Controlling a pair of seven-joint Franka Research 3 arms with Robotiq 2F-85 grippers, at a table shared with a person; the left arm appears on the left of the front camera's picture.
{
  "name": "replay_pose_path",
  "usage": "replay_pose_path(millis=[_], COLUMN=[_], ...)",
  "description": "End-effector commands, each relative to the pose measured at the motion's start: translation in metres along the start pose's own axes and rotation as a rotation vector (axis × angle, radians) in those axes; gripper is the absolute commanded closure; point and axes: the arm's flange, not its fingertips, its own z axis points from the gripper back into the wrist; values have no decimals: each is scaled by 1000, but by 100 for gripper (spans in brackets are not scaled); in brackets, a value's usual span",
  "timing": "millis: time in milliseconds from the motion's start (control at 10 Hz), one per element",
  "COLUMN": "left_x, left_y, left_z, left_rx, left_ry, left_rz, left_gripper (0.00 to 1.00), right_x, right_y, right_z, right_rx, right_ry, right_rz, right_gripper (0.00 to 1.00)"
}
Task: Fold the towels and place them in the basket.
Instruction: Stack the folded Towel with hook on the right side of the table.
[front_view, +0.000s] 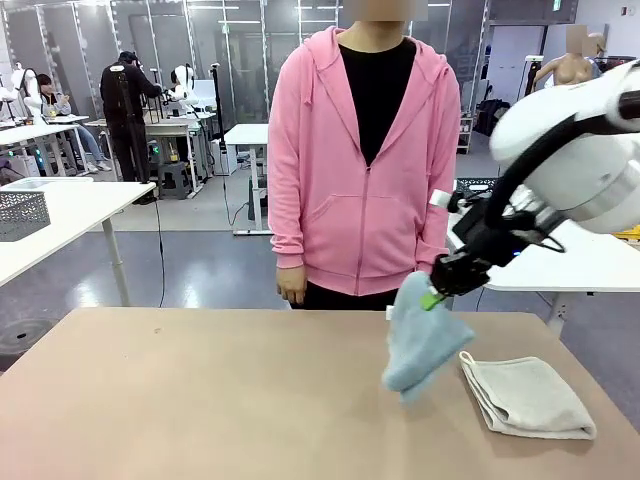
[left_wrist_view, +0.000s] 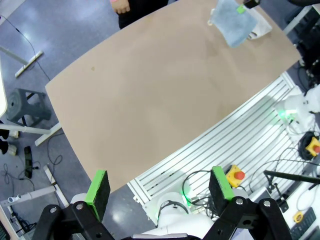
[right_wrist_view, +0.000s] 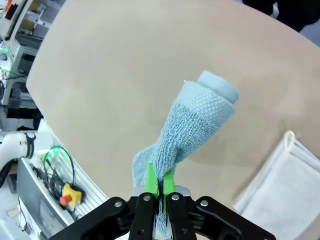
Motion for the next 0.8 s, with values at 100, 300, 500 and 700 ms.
replay_pose_path(millis=[100,300,500,700], left_x=[0,0,0,0], left_y=[0,0,0,0], left_z=[2,2,2,2], left_rx=[3,3,3,3], left_ry=[-1,-1,-1,-1], left_rz=[-9,-9,-9,-9], left_gripper=[0,0,0,0], right_x=[-23,-29,-29,-30], right_y=[-34,-55,-79,-101], right_z=[36,48,38,29], right_rx=[-9,-59,-147,-197], right_ry=[42,53,55,38], right_rz=[36,36,27,-9], right_gripper=[95,95,95,95])
